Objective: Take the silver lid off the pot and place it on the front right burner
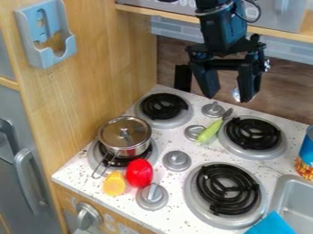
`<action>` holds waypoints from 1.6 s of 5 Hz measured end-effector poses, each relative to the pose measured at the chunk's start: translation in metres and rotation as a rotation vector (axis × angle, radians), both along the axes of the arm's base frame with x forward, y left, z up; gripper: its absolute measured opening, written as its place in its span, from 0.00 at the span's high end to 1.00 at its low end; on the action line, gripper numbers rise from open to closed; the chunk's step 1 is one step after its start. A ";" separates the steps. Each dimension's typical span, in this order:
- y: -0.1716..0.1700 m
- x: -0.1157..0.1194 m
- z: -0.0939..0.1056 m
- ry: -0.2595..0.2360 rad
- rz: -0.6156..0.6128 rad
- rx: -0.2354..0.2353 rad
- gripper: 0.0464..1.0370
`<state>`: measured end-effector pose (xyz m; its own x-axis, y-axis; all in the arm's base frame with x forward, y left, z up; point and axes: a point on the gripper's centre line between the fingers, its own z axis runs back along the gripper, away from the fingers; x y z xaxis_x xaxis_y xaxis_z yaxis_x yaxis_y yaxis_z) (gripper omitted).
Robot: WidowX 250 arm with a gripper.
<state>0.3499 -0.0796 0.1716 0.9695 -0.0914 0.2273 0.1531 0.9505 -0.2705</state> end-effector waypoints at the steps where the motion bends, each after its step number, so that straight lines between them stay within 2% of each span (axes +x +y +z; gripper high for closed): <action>1: 0.000 -0.001 -0.013 0.037 0.000 0.013 0.04; 2: 0.021 -0.004 -0.024 0.030 0.099 0.130 0.04; 4: 0.054 -0.014 -0.030 -0.015 0.317 0.247 0.04; 5: 0.081 -0.020 -0.034 -0.043 0.473 0.269 0.04; 6: 0.106 -0.024 -0.035 -0.112 0.602 0.286 0.04; 7: 0.131 -0.026 -0.040 -0.218 0.708 0.289 0.04; 8: 0.150 -0.024 -0.049 -0.345 0.779 0.310 0.04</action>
